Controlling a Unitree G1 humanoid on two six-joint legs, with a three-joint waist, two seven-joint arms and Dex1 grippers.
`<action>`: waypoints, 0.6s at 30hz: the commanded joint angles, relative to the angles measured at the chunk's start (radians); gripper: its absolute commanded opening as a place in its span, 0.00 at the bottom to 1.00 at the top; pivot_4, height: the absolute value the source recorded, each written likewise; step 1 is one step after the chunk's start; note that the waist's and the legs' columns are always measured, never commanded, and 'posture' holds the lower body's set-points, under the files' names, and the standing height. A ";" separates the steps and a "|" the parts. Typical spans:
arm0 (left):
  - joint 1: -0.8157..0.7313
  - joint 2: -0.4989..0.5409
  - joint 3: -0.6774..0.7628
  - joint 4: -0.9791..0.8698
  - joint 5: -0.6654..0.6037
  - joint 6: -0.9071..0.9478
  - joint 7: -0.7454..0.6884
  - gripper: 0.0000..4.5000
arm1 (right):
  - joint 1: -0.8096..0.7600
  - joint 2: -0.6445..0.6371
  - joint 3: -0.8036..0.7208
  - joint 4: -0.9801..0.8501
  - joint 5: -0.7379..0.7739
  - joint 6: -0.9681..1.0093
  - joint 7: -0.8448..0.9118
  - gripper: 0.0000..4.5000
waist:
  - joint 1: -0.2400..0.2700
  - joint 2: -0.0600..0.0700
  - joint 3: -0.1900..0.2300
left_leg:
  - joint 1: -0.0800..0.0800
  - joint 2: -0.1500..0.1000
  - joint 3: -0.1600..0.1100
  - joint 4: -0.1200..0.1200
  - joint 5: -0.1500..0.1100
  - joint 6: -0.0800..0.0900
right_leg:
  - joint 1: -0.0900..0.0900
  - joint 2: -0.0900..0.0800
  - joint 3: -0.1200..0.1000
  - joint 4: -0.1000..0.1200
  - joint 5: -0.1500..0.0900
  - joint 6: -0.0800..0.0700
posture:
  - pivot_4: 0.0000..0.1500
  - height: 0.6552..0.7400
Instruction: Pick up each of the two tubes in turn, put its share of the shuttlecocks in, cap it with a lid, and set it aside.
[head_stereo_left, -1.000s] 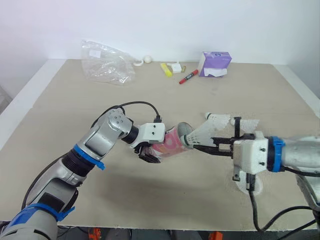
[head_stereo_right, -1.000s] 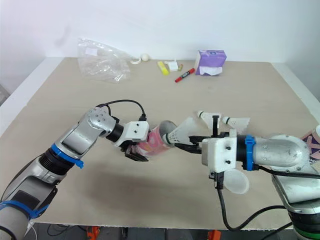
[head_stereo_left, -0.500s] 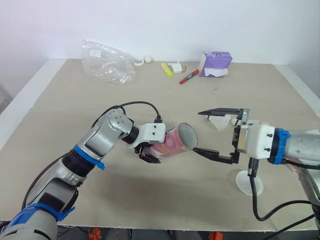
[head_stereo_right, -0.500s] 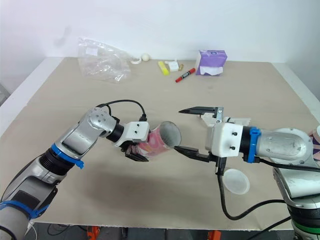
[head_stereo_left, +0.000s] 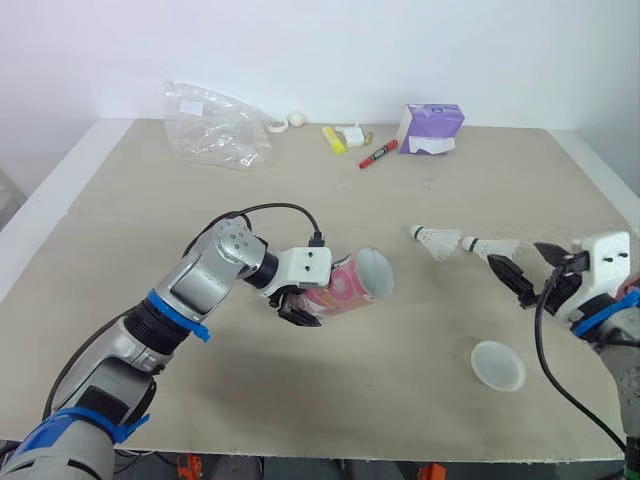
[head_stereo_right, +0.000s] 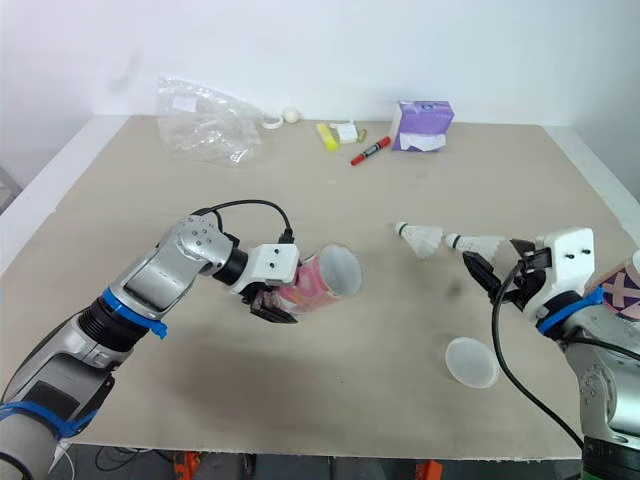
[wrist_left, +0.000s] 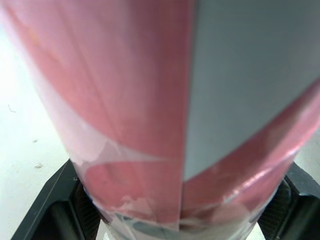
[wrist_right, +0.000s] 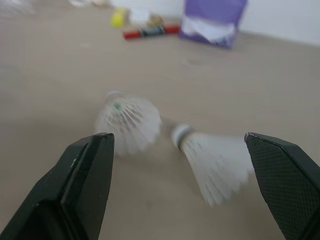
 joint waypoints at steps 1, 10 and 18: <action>0.015 -0.003 -0.023 -0.019 0.005 0.003 0.007 0.80 | -0.019 -0.008 -0.003 0.019 -0.010 -0.017 0.001 0.99 | -0.001 0.000 0.000 | 0.000 0.000 0.000 0.000 0.000 0.000 | 0.000 0.000 0.000 0.000 0.000 0.000 | 1.00 1.00; 0.022 0.005 -0.019 -0.034 0.002 0.014 0.015 0.80 | -0.097 -0.005 0.077 0.151 -0.042 -0.018 0.023 0.99 | -0.004 0.000 0.000 | 0.000 0.000 0.000 0.000 0.000 0.000 | 0.000 0.000 0.000 0.000 0.000 0.001 | 1.00 1.00; 0.028 0.013 -0.014 -0.050 -0.002 0.033 0.024 0.80 | -0.198 0.015 0.149 0.236 -0.072 -0.001 0.011 0.99 | -0.005 0.000 0.000 | 0.000 0.000 0.000 0.000 0.000 0.000 | 0.000 0.000 0.000 0.000 0.001 0.002 | 1.00 1.00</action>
